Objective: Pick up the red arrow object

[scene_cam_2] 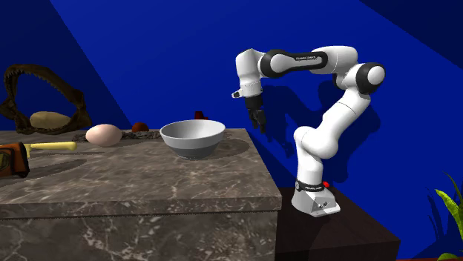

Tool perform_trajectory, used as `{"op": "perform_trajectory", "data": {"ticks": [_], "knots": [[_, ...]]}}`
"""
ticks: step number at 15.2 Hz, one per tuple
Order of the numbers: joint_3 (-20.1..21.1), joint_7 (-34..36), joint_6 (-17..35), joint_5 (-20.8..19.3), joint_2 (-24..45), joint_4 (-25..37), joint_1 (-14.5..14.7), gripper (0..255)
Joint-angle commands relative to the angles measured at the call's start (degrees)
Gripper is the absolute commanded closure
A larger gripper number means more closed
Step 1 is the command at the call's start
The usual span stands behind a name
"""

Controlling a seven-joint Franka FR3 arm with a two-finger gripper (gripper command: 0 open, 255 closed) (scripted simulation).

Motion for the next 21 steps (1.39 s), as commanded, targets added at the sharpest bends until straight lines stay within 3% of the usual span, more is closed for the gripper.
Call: {"op": "perform_trajectory", "data": {"ticks": [1, 11, 21], "knots": [[0.0, 0.0, 0.0, 0.0, 0.0, 0.0, 0.0, 0], [-1.8, -24.7, 1.8, -11.5, 19.5, 19.7, 6.6, 0], [0.7, -47.4, 3.5, -19.1, 35.0, 38.6, 12.0, 0]]}}
